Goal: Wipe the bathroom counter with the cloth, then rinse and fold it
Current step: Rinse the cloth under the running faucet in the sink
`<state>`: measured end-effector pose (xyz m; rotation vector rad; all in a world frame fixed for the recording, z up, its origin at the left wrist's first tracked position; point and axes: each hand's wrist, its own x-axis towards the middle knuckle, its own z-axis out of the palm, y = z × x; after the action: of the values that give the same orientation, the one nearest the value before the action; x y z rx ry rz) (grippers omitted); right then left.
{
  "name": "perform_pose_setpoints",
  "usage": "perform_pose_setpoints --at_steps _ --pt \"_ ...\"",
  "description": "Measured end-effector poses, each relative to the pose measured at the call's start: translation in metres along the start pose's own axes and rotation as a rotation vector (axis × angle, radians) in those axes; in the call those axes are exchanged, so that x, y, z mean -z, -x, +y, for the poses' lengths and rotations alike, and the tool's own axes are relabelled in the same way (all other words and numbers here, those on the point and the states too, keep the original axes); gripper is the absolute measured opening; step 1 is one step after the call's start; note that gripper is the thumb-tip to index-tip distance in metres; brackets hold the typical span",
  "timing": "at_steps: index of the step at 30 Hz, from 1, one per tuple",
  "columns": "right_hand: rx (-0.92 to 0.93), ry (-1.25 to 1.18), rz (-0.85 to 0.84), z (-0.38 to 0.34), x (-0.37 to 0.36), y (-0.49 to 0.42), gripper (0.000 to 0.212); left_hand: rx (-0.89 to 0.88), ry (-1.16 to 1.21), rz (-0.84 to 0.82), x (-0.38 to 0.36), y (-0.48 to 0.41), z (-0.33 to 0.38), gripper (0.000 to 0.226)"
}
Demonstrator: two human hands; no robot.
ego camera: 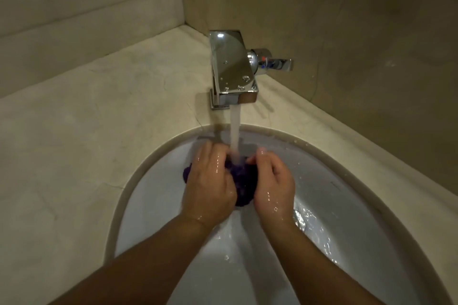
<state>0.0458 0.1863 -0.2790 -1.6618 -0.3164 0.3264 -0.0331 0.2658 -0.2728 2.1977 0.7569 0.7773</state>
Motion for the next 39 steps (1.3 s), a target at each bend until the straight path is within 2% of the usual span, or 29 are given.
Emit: perform_pose_setpoints --at_steps 2,5,8,10,11,15,17,21,25,27,30,36,39 --pt "-0.024 0.014 0.027 0.007 0.003 0.003 0.032 -0.011 -0.049 -0.05 0.002 0.009 -0.012 0.031" --pt "0.023 0.236 0.074 0.035 0.007 0.008 0.018 0.101 -0.052 -0.109 -0.007 0.018 -0.028 0.049" --pt "0.0 0.265 -0.017 0.053 -0.001 0.02 0.049 0.155 -0.032 -0.142 -0.022 0.023 -0.03 0.04" --pt "0.009 0.229 -0.024 0.054 -0.007 0.024 0.056 0.121 -0.089 -0.104 -0.03 0.022 -0.032 0.034" --pt "0.027 0.239 -0.025 0.057 -0.008 0.023 0.055 0.095 -0.124 -0.081 -0.033 0.022 -0.034 0.033" --pt "0.114 0.383 -0.031 0.064 -0.009 0.011 0.025 0.035 -0.205 -0.007 -0.039 0.019 -0.037 0.029" --pt "0.169 0.415 -0.024 0.069 -0.009 0.005 0.029 0.052 -0.248 0.032 -0.043 0.017 -0.037 0.031" --pt "0.26 0.452 0.006 0.078 -0.009 -0.006 0.026 0.11 -0.47 -0.037 -0.049 0.015 -0.036 0.039" --pt "0.336 0.508 -0.029 0.072 -0.009 -0.013 0.045 0.078 -0.43 -0.002 -0.055 0.014 -0.038 0.044" --pt "0.304 0.617 -0.093 0.069 -0.009 -0.014 0.045 0.105 -0.382 0.002 -0.055 0.011 -0.036 0.044" --pt "0.221 0.499 -0.059 0.07 -0.009 -0.017 0.051 0.15 -0.365 -0.07 -0.054 0.009 -0.034 0.044" --pt "0.226 0.396 -0.076 0.052 -0.006 -0.008 0.051 0.139 -0.248 -0.073 -0.039 0.007 -0.024 0.037" --pt "0.3 0.213 -0.067 0.026 -0.002 -0.003 0.025 0.012 -0.195 0.061 -0.021 0.006 -0.013 0.028"
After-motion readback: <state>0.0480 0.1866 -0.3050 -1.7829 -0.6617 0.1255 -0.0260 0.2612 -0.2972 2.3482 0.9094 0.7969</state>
